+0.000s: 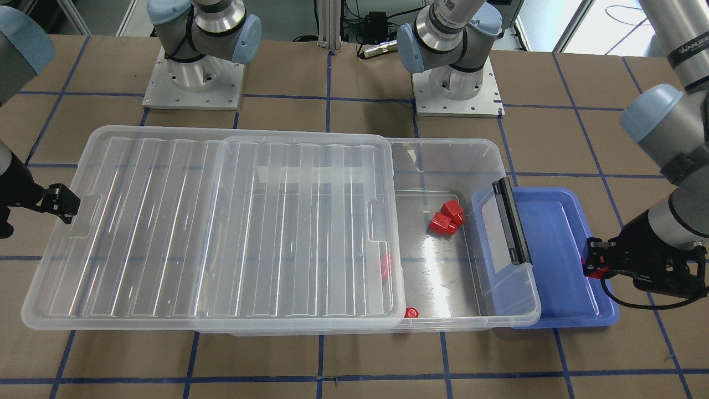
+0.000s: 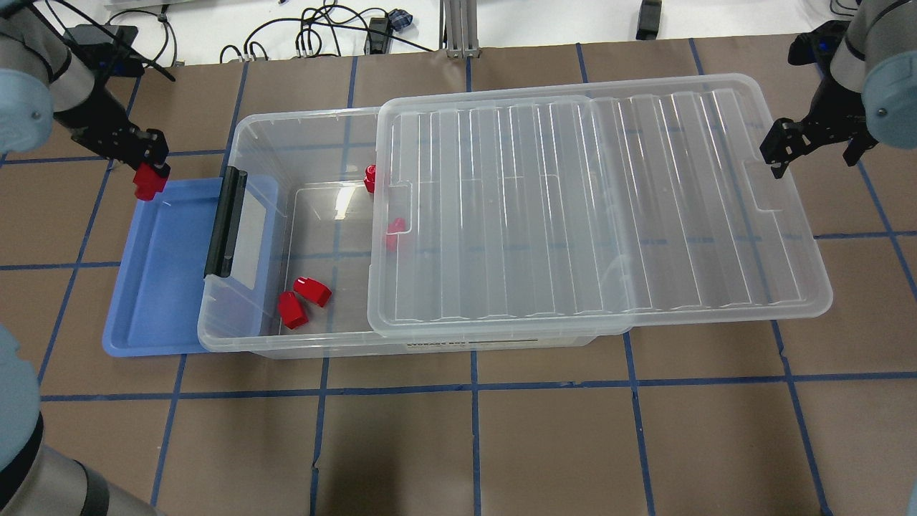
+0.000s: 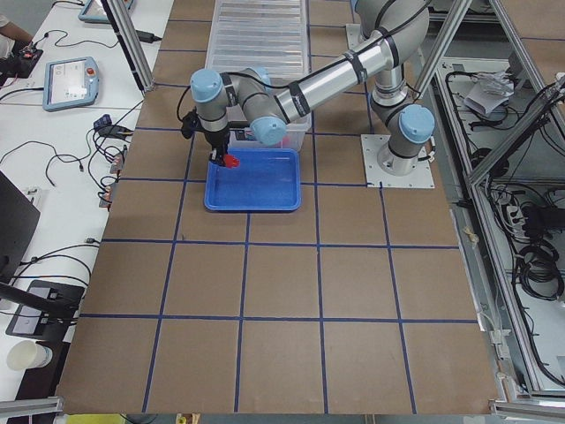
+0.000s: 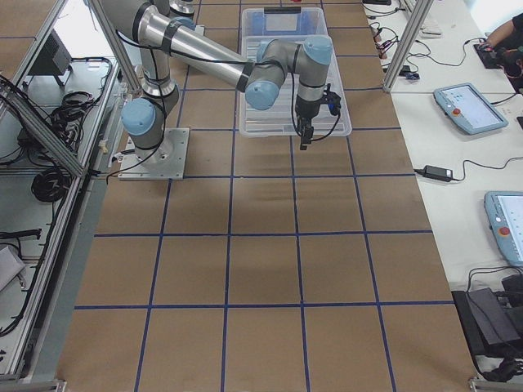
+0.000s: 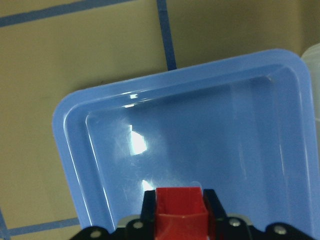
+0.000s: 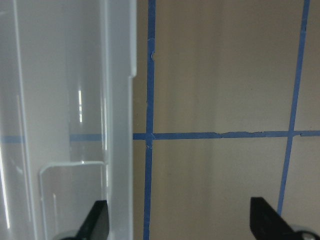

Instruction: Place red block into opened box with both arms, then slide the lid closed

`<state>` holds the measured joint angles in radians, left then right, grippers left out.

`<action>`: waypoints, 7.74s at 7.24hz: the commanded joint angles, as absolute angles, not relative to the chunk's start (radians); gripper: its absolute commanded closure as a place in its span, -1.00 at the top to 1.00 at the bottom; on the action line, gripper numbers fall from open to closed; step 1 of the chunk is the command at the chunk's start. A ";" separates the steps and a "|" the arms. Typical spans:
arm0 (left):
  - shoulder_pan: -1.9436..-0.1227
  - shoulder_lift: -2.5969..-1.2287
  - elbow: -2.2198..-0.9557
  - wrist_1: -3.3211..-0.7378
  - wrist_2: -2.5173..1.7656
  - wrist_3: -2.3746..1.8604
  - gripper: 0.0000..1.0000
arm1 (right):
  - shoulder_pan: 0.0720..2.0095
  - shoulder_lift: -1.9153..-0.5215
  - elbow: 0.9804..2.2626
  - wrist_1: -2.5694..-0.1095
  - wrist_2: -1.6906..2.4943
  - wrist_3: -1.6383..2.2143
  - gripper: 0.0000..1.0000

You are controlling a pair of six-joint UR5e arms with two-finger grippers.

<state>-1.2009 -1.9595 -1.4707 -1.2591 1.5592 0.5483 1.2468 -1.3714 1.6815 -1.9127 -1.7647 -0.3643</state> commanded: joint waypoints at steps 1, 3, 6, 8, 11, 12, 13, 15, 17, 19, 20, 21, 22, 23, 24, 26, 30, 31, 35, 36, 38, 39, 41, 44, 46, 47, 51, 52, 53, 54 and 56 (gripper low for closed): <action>-1.328 -1.925 -1.400 -1.299 1.569 0.380 -0.59 | 1.241 -1.371 1.681 -1.913 -1.766 -0.371 1.00; -1.452 -1.899 -1.426 -1.336 1.562 0.101 -0.60 | 1.239 -1.371 1.683 -1.924 -1.766 -0.390 1.00; -1.514 -1.904 -1.512 -1.266 1.557 -0.032 -0.59 | 1.239 -1.371 1.683 -1.924 -1.769 -0.391 1.00; -1.519 -1.913 -1.566 -1.244 1.554 -0.034 -0.59 | 1.241 -1.377 1.680 -1.919 -1.764 -0.390 1.00; -1.554 -1.936 -1.635 -1.182 1.554 -0.066 -0.60 | 1.244 -1.391 1.649 -1.896 -1.761 -0.387 1.00; -1.555 -1.942 -1.670 -1.114 1.555 -0.058 -0.60 | 1.244 -1.399 1.649 -1.878 -1.758 -0.388 1.00; -1.557 -1.941 -1.719 -1.085 1.555 -0.066 -0.60 | 1.244 -1.423 1.651 -1.843 -1.752 -0.387 1.00; -1.559 -1.942 -1.804 -0.943 1.555 -0.064 -0.60 | 1.243 -1.424 1.654 -1.787 -1.749 -0.374 1.00; -1.559 -1.942 -1.868 -0.895 1.555 -0.066 -0.60 | 1.241 -1.424 1.649 -1.801 -1.746 -0.376 1.00; -1.559 -1.951 -1.868 -0.879 1.562 -0.063 -0.39 | 1.239 -1.425 1.655 -1.799 -1.749 -0.368 1.00; -1.563 -1.951 -1.865 -0.885 1.563 -0.063 0.35 | 1.238 -1.431 1.660 -1.793 -1.749 -0.348 1.00; -1.563 -1.942 -1.855 -0.890 1.559 -0.063 0.58 | 1.238 -1.431 1.658 -1.793 -1.749 -0.344 1.00; -1.565 -1.936 -1.855 -0.890 1.559 -0.063 0.60 | 1.238 -1.433 1.663 -1.790 -1.749 -0.341 1.00; -1.566 -1.925 -1.850 -0.890 1.559 -0.061 0.60 | 1.238 -1.437 1.663 -1.790 -1.749 -0.328 1.00; -1.569 -1.908 -1.838 -0.900 1.557 -0.061 0.60 | 1.238 -1.437 1.664 -1.789 -1.752 -0.324 1.00; -1.571 -1.862 -1.789 -1.022 1.559 -0.061 0.60 | 1.238 -1.442 1.663 -1.786 -1.753 -0.322 1.00; -1.569 -1.764 -1.512 -1.469 1.566 -0.061 1.00 | 1.232 -1.442 1.664 -1.802 -1.750 -0.318 1.00; -1.569 -1.723 -1.485 -1.498 1.565 -0.061 1.00 | 1.206 -1.436 1.666 -1.801 -1.749 -0.316 1.00; -1.566 -1.638 -1.503 -1.517 1.566 -0.049 1.00 | 1.134 -1.410 1.666 -1.809 -1.749 -0.319 1.00; -1.566 -1.626 -1.497 -1.505 1.584 -0.010 1.00 | 1.134 -1.385 1.667 -1.831 -1.749 -0.322 1.00; -1.568 -1.615 -1.506 -1.505 1.568 0.029 1.00 | 1.137 -1.353 1.667 -1.888 -1.746 -0.319 1.00; -1.565 -1.614 -1.503 -1.505 1.566 0.032 1.00 | 1.141 -1.351 1.666 -1.881 -1.746 -0.318 1.00; -1.565 -1.606 -1.503 -1.505 1.568 0.040 1.00 | 1.150 -1.355 1.667 -1.872 -1.744 -0.318 1.00; -1.563 -1.620 -1.506 -1.505 1.566 0.038 1.00 | 1.181 -1.356 1.678 -1.870 -1.663 -0.313 1.00; -1.563 -1.621 -1.506 -1.506 1.569 0.038 1.00 | 1.212 -1.359 1.678 -1.870 -1.661 -0.304 1.00; -1.562 -1.623 -1.505 -1.506 1.575 0.038 1.00 | 1.239 -1.358 1.678 -1.868 -1.661 -0.254 1.00; -1.560 -1.618 -1.503 -1.514 1.578 0.038 1.00 | 1.370 -1.356 1.695 -1.873 -1.658 -0.094 1.00; -1.560 -1.620 -1.505 -1.516 1.577 0.038 1.00 | 1.397 -1.356 1.695 -1.875 -1.657 -0.050 1.00; -1.562 -1.623 -1.505 -1.516 1.578 0.038 1.00 | 1.435 -1.355 1.695 -1.876 -1.657 0.007 1.00; -1.562 -1.624 -1.505 -1.516 1.578 0.038 1.00 | 1.466 -1.355 1.695 -1.876 -1.657 0.053 1.00; -1.562 -1.623 -1.505 -1.516 1.577 0.038 1.00 | 1.492 -1.355 1.695 -1.878 -1.654 0.071 1.00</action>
